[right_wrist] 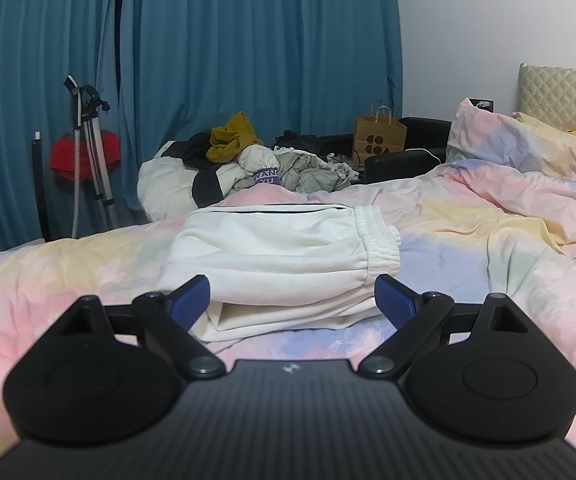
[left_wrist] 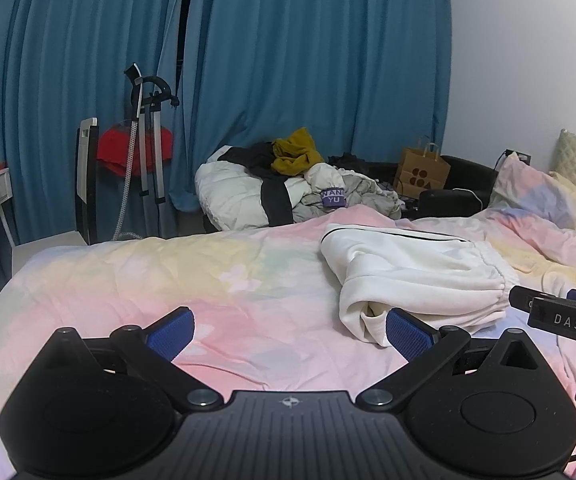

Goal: Fold clothes

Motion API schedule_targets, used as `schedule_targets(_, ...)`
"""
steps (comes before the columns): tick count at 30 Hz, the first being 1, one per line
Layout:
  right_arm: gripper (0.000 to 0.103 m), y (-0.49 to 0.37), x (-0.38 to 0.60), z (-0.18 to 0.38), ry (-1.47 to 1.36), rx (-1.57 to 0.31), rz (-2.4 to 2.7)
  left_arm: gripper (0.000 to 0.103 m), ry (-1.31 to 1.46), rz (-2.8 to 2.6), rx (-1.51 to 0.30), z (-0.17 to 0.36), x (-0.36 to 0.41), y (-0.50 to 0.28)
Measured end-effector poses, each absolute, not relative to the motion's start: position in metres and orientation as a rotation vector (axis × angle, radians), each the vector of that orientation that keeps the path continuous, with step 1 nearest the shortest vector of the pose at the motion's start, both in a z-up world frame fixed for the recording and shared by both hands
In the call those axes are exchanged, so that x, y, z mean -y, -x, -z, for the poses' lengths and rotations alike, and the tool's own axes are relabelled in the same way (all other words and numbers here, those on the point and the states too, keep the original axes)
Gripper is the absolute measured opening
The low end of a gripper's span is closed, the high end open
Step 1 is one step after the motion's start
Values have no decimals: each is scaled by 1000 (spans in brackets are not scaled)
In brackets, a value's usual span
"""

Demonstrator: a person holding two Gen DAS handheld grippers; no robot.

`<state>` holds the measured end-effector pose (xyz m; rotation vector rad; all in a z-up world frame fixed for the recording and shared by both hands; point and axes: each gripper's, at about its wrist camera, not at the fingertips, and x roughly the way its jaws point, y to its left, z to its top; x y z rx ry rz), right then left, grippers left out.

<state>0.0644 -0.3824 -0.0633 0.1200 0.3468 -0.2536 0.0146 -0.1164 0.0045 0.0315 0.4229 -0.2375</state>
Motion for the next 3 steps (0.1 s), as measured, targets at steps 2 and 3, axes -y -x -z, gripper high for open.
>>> schedule_targets(2, 91, -65, 383, 63, -122, -350, 252, 103, -29, 235, -423, -5, 116, -14)
schedule_targets(3, 91, -65, 383, 63, -122, -351, 251, 103, -28, 233, -423, -5, 116, -14)
